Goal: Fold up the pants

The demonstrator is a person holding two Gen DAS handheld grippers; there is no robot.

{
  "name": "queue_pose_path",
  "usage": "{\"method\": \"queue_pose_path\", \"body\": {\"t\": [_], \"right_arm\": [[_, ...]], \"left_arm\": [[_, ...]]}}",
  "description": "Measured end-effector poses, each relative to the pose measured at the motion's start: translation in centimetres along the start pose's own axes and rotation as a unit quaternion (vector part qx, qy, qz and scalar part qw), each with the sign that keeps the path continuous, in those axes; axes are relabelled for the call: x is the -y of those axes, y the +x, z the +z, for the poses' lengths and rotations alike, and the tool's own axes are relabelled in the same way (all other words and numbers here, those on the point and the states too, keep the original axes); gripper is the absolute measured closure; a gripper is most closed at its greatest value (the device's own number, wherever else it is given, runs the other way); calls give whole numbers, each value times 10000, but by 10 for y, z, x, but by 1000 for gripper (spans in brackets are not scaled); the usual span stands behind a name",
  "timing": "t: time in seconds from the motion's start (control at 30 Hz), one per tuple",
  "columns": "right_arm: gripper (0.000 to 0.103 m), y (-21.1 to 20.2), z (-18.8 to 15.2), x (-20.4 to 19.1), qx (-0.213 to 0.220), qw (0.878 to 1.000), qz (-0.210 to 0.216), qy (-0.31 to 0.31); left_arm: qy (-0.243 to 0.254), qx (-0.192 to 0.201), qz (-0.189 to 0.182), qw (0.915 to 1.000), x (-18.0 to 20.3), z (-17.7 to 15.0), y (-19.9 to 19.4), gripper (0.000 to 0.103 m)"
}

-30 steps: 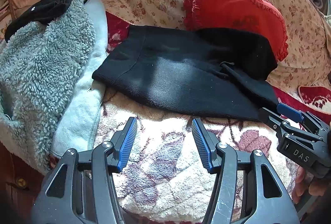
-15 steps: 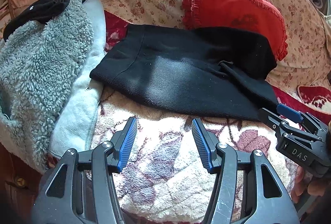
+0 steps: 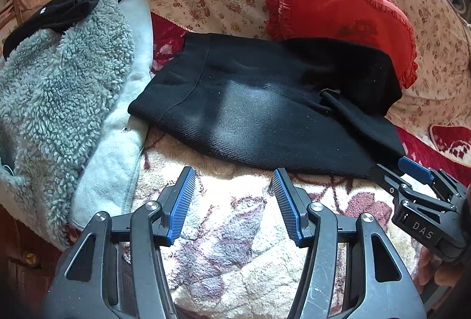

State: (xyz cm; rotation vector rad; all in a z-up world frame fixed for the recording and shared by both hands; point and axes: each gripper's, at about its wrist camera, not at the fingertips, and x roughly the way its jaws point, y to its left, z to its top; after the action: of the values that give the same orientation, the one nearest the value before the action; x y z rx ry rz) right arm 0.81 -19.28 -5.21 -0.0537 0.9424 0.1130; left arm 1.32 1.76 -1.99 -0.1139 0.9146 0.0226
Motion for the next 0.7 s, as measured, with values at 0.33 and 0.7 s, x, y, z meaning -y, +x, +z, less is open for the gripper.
{"method": "queue_pose_path", "body": {"t": [0.33,0.7], "right_arm": [[38,6,6,8,-150,9998,-19,108],[39,13,16,25,-92,9995,-186,245]], "left_arm": [[-6,-44,16,10000,1,5,9,48],[-593,-255,-68,9979,-29,16,29,48]]}}
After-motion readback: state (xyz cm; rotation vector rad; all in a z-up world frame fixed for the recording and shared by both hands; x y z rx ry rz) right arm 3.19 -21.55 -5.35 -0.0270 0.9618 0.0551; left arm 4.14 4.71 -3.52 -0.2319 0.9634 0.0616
